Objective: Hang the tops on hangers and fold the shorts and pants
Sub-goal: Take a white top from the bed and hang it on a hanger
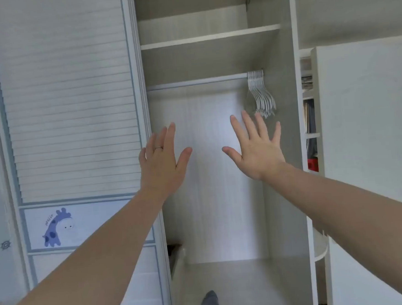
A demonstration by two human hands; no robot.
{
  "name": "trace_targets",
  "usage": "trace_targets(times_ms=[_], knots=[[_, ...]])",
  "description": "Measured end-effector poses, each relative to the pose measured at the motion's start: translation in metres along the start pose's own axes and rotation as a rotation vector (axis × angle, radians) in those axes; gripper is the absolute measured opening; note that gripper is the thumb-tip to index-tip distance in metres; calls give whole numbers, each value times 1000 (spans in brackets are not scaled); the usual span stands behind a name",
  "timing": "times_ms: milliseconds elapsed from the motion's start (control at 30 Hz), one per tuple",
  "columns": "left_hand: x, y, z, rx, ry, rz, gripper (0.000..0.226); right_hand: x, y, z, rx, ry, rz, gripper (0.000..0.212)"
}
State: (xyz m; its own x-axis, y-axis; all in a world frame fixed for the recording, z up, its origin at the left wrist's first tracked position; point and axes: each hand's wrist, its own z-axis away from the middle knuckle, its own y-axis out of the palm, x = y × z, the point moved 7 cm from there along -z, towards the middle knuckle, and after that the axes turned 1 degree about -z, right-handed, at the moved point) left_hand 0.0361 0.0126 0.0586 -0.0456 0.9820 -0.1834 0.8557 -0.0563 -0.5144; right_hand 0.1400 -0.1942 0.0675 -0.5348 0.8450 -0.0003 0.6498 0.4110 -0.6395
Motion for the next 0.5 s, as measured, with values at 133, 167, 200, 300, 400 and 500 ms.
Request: trace_targets(times_ms=[133, 167, 200, 300, 400, 500], knots=[[14, 5, 39, -4, 4, 31, 71, 17, 36, 29, 12, -104, -8, 77], [18, 10, 51, 11, 0, 36, 72, 20, 47, 37, 15, -130, -22, 77], [21, 14, 63, 21, 4, 18, 73, 22, 59, 43, 20, -157, -29, 77], [32, 32, 96, 92, 10, -76, 71, 29, 96, 60, 89, -224, -58, 78], [40, 55, 132, 171, -10, -154, 69, 43, 131, 74, 158, -324, -122, 80], [51, 68, 160, 216, -75, -259, 69, 62, 159, 84, 220, -431, -247, 79]])
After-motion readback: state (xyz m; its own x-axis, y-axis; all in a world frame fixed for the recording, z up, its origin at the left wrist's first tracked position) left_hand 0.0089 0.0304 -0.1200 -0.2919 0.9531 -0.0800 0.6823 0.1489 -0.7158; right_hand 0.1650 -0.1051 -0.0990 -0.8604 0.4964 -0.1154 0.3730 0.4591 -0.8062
